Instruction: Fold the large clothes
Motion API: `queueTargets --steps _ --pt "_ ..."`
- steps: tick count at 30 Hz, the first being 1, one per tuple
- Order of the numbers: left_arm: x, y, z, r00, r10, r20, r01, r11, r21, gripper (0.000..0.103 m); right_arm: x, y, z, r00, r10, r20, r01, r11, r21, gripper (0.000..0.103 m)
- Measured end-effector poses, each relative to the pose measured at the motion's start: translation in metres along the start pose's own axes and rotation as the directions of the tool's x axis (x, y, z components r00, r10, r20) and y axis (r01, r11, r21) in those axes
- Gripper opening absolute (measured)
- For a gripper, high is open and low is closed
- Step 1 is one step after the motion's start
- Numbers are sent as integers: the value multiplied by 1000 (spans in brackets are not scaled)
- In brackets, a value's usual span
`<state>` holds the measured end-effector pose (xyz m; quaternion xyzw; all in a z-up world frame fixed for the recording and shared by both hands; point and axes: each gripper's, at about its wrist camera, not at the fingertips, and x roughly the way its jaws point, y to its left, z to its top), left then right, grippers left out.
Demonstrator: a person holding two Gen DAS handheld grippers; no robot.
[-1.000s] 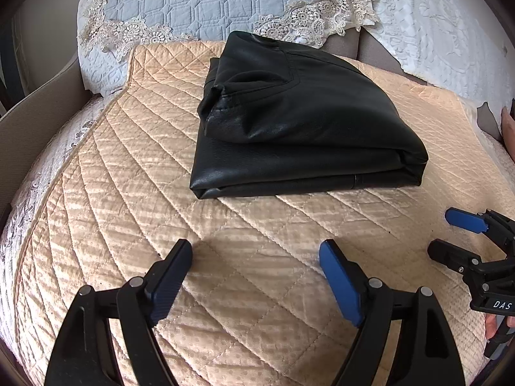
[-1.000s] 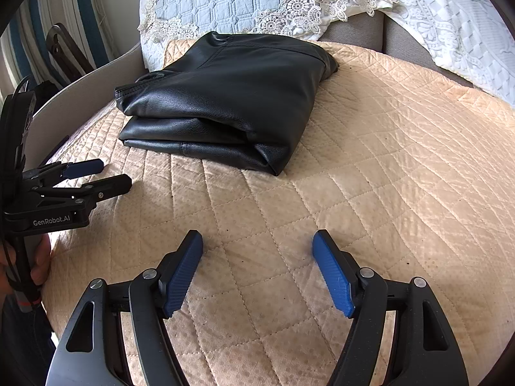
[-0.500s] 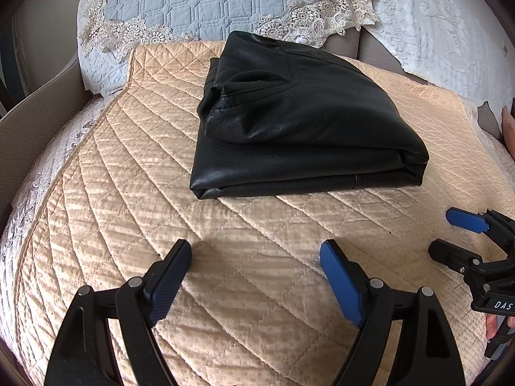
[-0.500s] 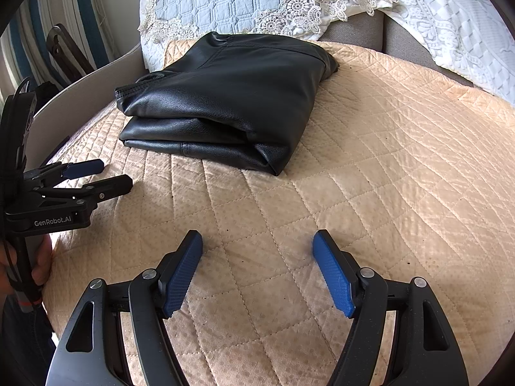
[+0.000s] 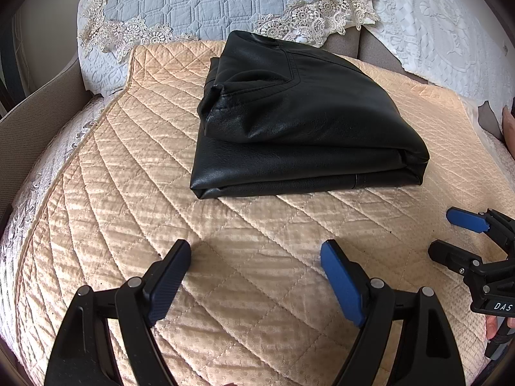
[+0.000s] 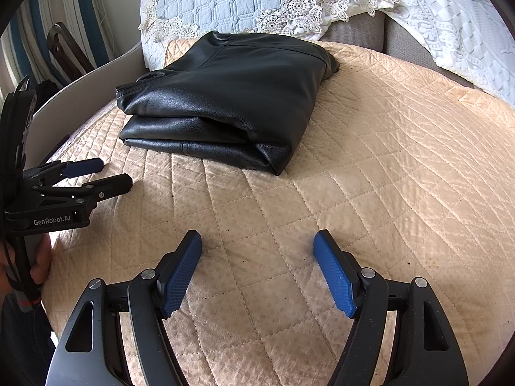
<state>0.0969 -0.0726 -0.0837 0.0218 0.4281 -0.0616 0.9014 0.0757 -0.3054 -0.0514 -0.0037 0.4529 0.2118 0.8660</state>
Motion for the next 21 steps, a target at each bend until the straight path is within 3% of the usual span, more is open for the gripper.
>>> queueTargets --steps 21 --pt "1 3 0 1000 2 -4 -2 1000 -2 86 0 1 0 1000 -1 0 1 1000 0 73"
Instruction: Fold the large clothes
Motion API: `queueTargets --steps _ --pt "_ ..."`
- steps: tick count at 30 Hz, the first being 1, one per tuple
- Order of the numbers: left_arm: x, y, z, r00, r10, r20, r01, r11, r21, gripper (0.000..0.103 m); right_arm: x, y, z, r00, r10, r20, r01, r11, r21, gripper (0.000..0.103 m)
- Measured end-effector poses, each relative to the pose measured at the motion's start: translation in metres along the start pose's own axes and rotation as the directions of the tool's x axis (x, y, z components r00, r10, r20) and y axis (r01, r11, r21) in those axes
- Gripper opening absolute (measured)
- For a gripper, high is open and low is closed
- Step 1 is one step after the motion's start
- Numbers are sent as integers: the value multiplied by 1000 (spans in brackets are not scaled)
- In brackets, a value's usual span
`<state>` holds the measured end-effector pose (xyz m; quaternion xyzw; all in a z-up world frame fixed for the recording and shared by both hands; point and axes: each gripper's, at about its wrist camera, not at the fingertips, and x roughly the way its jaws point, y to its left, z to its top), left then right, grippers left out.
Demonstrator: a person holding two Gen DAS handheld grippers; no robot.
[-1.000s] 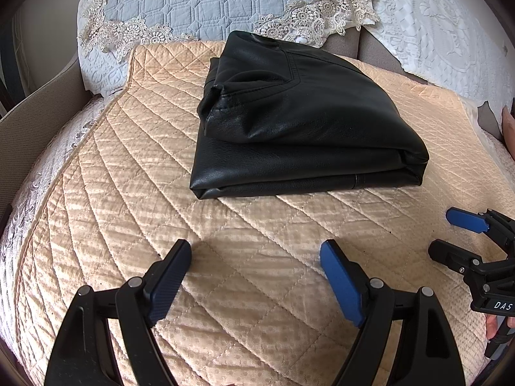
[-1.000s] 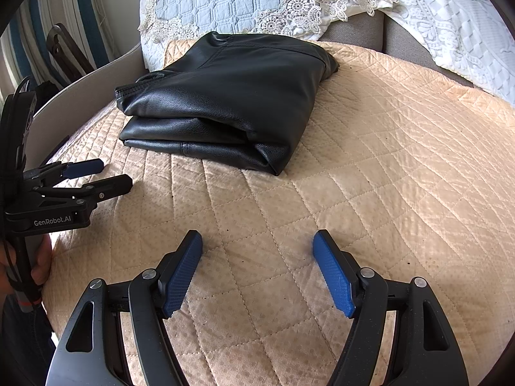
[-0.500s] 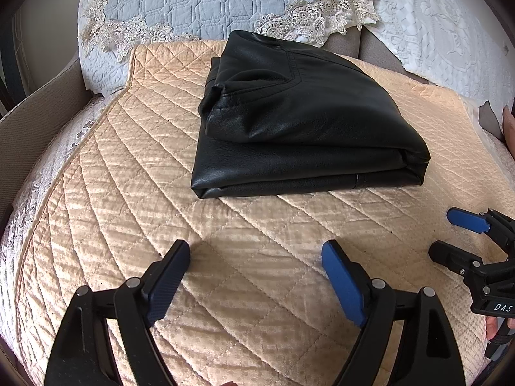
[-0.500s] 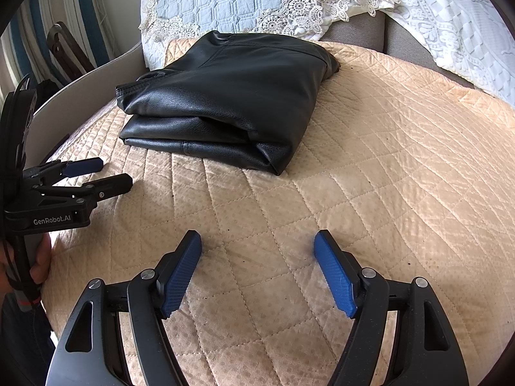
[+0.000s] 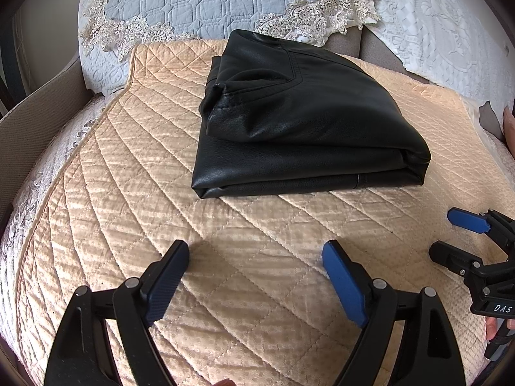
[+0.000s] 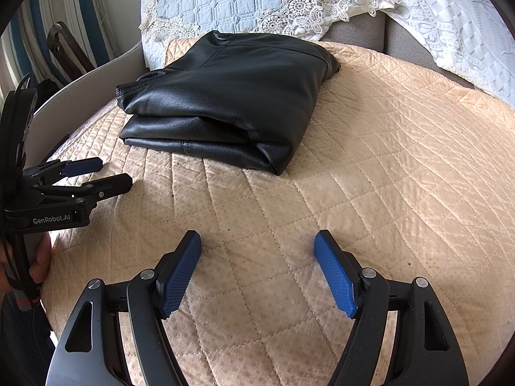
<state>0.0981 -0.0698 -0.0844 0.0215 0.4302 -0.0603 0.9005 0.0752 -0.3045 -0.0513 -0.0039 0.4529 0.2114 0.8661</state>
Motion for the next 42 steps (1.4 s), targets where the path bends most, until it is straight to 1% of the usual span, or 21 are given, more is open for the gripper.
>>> queueTargets --steps 27,36,42 --pt "1 0 0 1000 4 -2 -4 1000 4 88 0 0 0 1000 0 0 0 1000 1 74" --pt "3 3 -1 1000 5 -10 -5 1000 -2 91 0 0 0 1000 1 0 -1 1000 1 75" --pt "3 4 0 1000 4 -12 -4 1000 -1 91 0 0 0 1000 0 0 0 1000 1 75"
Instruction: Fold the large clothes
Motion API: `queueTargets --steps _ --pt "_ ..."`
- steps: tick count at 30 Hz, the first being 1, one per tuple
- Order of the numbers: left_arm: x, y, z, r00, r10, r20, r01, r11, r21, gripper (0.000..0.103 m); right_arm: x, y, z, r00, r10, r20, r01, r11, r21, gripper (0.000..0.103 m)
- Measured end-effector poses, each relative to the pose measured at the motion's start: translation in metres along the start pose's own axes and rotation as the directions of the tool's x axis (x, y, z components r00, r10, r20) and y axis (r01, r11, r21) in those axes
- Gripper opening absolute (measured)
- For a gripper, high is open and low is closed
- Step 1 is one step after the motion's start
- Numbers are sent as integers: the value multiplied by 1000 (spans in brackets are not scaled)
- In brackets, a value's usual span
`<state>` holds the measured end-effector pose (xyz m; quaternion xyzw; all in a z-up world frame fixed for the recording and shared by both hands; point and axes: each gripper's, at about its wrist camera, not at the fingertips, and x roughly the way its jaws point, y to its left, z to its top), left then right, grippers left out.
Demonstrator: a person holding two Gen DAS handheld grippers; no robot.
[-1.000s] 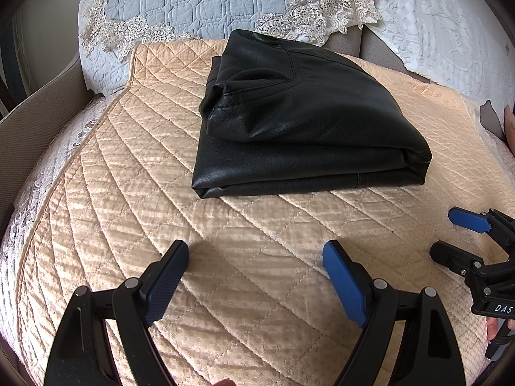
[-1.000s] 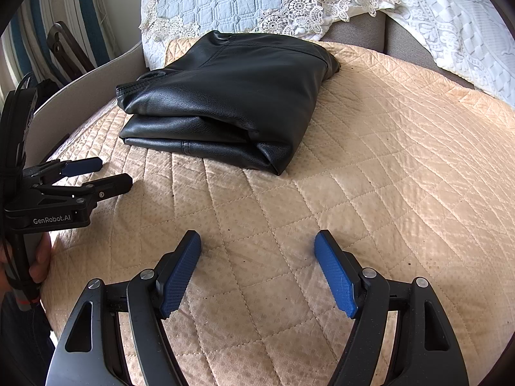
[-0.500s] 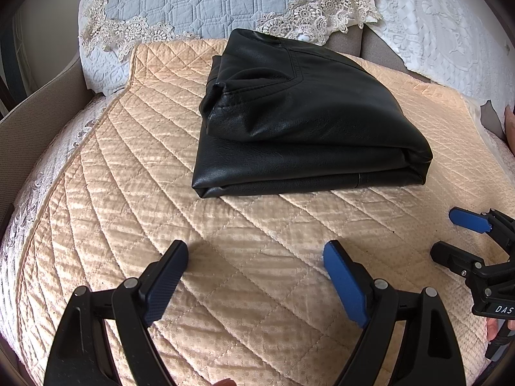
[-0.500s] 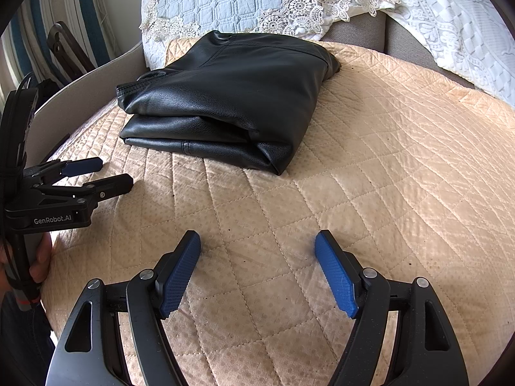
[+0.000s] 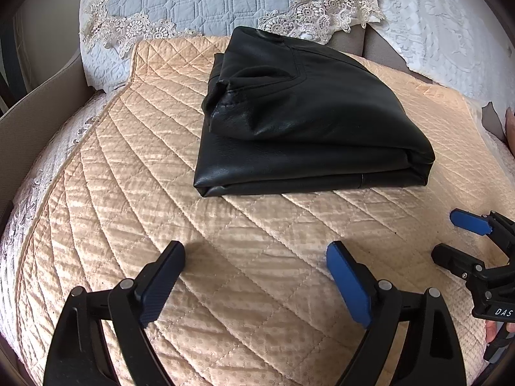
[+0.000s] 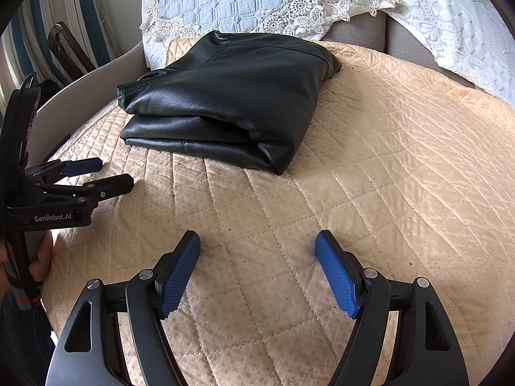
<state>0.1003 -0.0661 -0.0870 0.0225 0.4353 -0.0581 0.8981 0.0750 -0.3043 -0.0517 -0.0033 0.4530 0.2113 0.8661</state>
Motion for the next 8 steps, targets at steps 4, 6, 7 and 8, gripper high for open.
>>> queueTargets --steps 4,6,7,8 --pt "-1 0 0 1000 2 1 -2 1000 1 91 0 0 0 1000 0 0 0 1000 0 75" --pt "-1 -2 0 1000 6 0 -6 1000 3 91 0 0 0 1000 0 0 0 1000 0 75" --pt "0 -2 0 1000 6 -1 -6 1000 3 92 0 0 0 1000 0 0 0 1000 0 75" --pt "0 -2 1 1000 8 -2 -8 1000 3 92 0 0 0 1000 1 0 -1 1000 0 75"
